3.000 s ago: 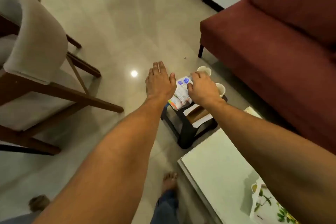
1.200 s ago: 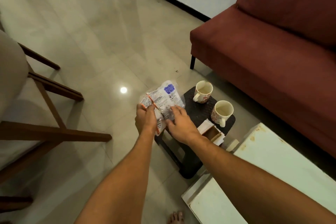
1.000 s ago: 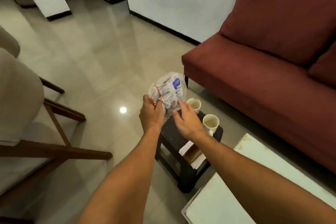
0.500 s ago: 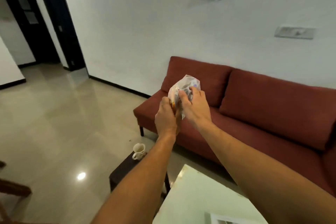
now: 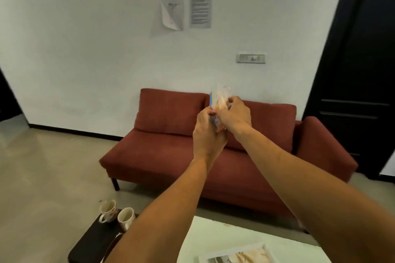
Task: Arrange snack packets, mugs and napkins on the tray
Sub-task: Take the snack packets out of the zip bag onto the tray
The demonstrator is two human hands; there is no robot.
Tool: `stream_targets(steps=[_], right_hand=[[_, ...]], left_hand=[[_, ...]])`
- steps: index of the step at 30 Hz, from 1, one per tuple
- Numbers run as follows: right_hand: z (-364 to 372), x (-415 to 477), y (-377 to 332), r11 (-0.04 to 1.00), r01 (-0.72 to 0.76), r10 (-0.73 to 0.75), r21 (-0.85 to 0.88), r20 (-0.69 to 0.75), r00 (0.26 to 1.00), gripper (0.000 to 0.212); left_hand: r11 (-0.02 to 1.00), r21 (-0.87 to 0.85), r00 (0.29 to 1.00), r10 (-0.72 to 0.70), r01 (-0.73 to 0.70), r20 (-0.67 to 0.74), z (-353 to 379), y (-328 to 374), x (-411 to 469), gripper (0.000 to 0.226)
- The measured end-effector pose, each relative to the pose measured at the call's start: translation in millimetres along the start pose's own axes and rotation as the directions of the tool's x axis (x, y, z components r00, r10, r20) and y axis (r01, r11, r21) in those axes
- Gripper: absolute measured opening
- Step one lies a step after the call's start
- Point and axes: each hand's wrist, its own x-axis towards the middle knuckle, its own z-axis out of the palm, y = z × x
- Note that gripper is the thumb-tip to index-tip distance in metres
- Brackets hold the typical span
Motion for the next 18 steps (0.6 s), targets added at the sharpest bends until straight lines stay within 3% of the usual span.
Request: stream_targets(steps=[2,4,5,7,9,11,13,16,18], right_hand=[[-20.8,1.5,13.3,1.0,-0.013,0.012,-0.026,-0.05,0.999,0.032],[-39.3,-0.1,27.1,0.997,-0.015,0.009,-0.076,-0.089,0.996,0.016],[-47.3,-1.7,34.2,0.995,-0.018,0.007,-0.102,-0.109,0.994,0.014],[-59.8,-5.0,47.8,0.99,-0.033,0.016,-0.134,-0.132,0.991,0.024],[-68.1,-8.6,61.7,0.988,-0.057,0.037,-0.142,-0.139,0.99,0.033],[-71.4,-12.6,75.6,0.987,-0.069,0.048,-0.148,-0.136,0.989,0.033],[-71.5,-17.7,88.2,0.983,-0.061,0.04,-0.172,-0.123,0.992,0.029],[-67.7,-25.6,108.2,0.979,-0.095,0.075,-0.181,-0.115,0.99,0.023],[-62.7,-30.4,121.6,0.975,-0.142,0.124,-0.172,-0.11,0.986,0.015]], left_hand=[[0.995,-0.101,0.993,0.003,0.009,0.117,12.5,7.6,0.9,0.075],[0.955,-0.272,0.962,-0.047,0.123,0.27,25.2,14.4,2.4,0.085],[0.887,-0.394,0.936,-0.102,0.239,0.337,31.2,17.7,4.7,0.087],[0.642,-0.581,0.857,-0.27,0.5,0.438,44.1,20.7,13.8,0.091],[0.431,-0.594,0.734,-0.426,0.679,0.53,55.8,17.9,25.0,0.086],[0.41,-0.461,0.616,-0.559,0.787,0.554,67.5,11.5,30.9,0.06],[0.436,-0.332,0.546,-0.625,0.837,0.558,77.7,3.8,31.6,0.034],[0.469,-0.245,0.517,-0.636,0.848,0.572,87.1,-8.7,31.9,0.012],[0.479,-0.244,0.525,-0.634,0.843,0.568,90.6,-13.6,31.6,0.01]])
